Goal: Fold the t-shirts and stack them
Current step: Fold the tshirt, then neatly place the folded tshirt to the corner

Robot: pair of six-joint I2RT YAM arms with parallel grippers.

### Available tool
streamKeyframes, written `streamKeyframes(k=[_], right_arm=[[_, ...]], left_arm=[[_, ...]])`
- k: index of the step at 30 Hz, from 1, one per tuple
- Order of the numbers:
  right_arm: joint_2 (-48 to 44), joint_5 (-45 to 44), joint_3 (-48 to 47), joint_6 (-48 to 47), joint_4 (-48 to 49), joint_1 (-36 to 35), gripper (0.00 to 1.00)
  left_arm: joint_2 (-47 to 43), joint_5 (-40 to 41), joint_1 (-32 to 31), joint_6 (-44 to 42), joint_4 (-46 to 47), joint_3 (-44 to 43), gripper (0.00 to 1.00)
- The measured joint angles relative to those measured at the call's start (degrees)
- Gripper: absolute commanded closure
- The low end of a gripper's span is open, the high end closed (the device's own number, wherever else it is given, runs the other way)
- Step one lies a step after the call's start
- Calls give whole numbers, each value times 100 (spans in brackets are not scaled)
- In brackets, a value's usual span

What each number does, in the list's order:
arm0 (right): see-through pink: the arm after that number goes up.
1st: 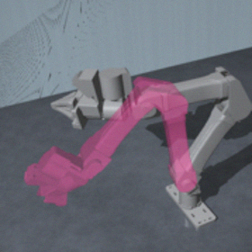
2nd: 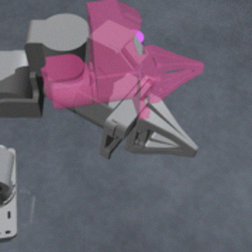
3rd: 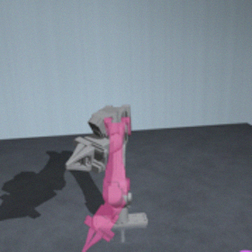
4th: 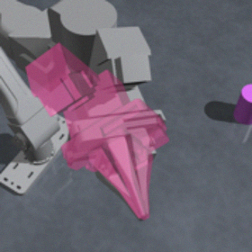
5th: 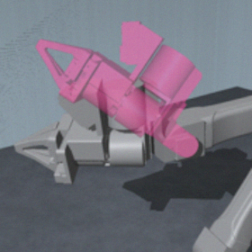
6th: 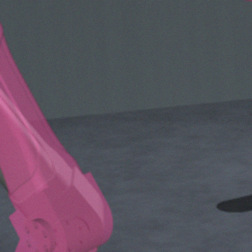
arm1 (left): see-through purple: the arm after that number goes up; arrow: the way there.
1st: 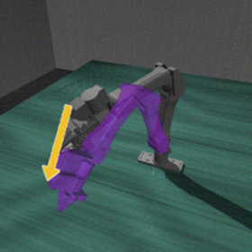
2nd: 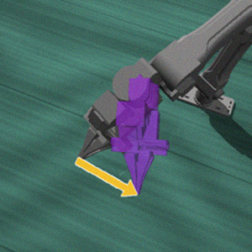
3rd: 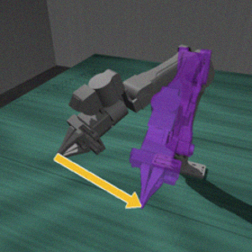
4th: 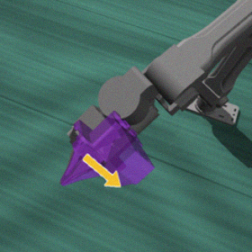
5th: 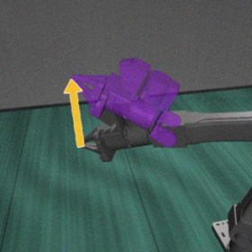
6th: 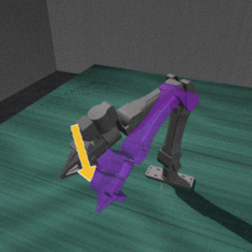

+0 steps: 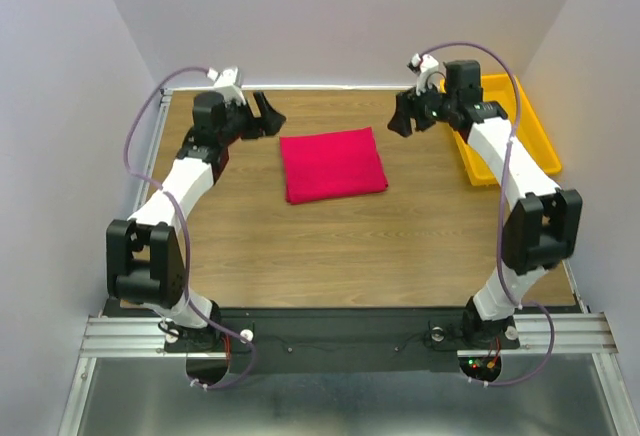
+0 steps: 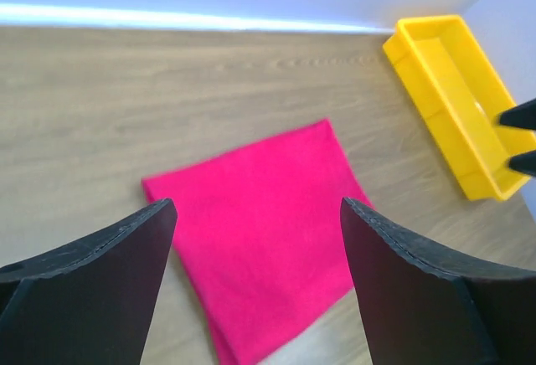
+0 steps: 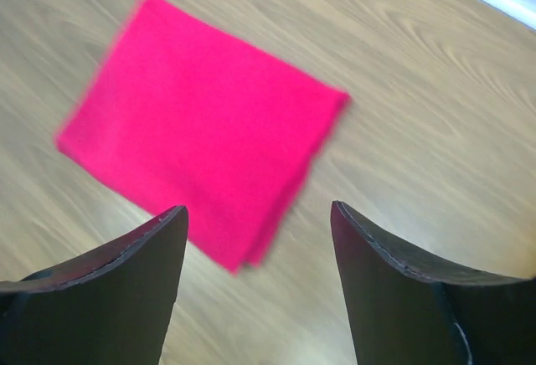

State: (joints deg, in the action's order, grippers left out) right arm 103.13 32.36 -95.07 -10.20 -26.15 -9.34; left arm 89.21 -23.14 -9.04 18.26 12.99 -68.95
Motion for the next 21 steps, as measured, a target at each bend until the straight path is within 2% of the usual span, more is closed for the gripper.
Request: streamKeyframes(k=[3, 8, 17, 21], right_arm=[[-664, -466, 839, -297, 7, 37, 24], [-1091, -562, 2323, -468, -85, 361, 23], [-1268, -389, 3132, -540, -33, 610, 23], [-1279, -269, 3200, -544, 17, 651, 23]], left_arm=[[-302, 221, -116, 59, -63, 911, 9], [44, 365, -352, 313, -282, 1902, 9], [640, 568, -741, 627, -153, 2006, 10], [828, 581, -874, 717, -87, 1906, 14]])
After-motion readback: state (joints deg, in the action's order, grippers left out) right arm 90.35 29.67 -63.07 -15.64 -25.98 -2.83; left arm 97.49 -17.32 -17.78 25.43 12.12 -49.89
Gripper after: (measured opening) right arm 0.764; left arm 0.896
